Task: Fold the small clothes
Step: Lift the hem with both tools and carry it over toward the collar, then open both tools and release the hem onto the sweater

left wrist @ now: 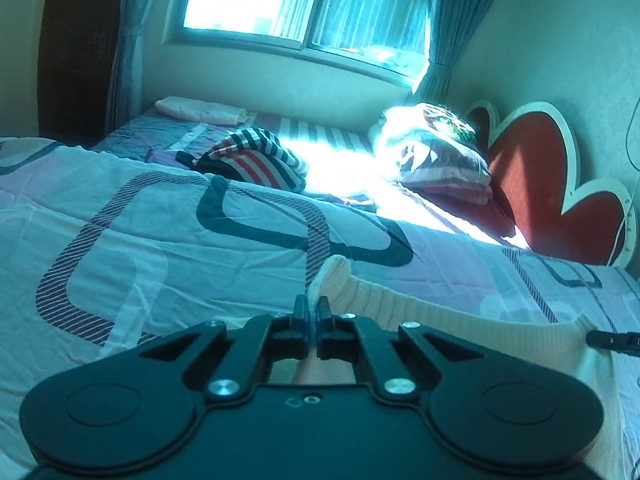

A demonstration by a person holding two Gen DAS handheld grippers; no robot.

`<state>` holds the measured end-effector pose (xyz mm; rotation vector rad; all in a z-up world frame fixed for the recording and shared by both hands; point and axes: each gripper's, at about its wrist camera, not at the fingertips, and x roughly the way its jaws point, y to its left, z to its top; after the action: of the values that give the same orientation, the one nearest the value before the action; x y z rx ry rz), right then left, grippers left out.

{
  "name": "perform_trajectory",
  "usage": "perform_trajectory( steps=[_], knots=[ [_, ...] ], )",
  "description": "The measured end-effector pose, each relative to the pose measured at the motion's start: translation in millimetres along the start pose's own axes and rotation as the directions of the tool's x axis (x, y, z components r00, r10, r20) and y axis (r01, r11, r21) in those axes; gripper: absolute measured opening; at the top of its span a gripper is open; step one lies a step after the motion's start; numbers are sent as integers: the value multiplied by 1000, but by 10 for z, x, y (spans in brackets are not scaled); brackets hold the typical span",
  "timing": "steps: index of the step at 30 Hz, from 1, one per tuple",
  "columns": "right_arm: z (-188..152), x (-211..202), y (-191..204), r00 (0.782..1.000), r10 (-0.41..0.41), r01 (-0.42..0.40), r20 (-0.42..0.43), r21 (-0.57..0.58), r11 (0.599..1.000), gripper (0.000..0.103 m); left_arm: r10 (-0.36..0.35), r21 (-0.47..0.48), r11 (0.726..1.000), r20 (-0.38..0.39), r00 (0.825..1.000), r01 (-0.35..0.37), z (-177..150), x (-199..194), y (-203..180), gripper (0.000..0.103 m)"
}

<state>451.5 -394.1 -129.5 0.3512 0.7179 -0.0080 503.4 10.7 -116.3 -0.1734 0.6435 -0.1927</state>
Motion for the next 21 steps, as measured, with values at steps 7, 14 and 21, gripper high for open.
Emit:
perform_trajectory(
  steps=[7,14,21],
  knots=[
    [-106,285,-2,995,-65,64,-72,-19,998,2,75,46,996,-96,993,-71,-227,307,-19,2],
    [-50,115,34,992,-119,118,-33,-39,992,3,113,78,991,-106,988,-106,-184,154,-73,58],
    [-87,-174,485,999,-31,30,-11,-111,993,40,54,131,990,-31,998,-49,-209,-349,-369,66]
  ],
)
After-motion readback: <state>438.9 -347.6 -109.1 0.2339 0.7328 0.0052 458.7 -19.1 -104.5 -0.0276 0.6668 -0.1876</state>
